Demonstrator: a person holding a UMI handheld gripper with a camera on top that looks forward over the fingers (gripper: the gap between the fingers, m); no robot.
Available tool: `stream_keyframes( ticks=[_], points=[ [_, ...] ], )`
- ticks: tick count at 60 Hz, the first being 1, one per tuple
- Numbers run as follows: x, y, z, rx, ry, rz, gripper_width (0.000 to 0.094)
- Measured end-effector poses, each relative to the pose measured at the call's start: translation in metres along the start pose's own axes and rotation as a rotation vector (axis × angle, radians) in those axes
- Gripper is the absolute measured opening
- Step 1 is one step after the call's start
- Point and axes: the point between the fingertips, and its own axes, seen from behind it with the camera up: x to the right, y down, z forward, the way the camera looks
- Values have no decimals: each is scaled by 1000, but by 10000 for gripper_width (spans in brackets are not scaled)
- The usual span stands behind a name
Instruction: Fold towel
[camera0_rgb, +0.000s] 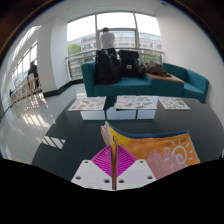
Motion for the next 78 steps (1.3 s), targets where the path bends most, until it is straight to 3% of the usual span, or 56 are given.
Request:
stream_keyframes(
  ticks=[7,15,25,30,33,38,48,59,71,78],
  points=[
    [57,-36,-28,63,34,27,29],
    [152,-40,-38,77,148,46,29],
    [257,-1,-16,-19,270,72,37],
    [282,23,-6,-64,288,98,248],
    [293,23,-5,-63,298,100,493],
    [304,11,-15,-13,327,96,636],
    [284,-28,-50,75,291,64,745],
    [212,-30,-97,121,202,45,779],
    [137,14,-128,56,118,52,794],
    [99,18,-151,70,76,21,796]
  ],
)
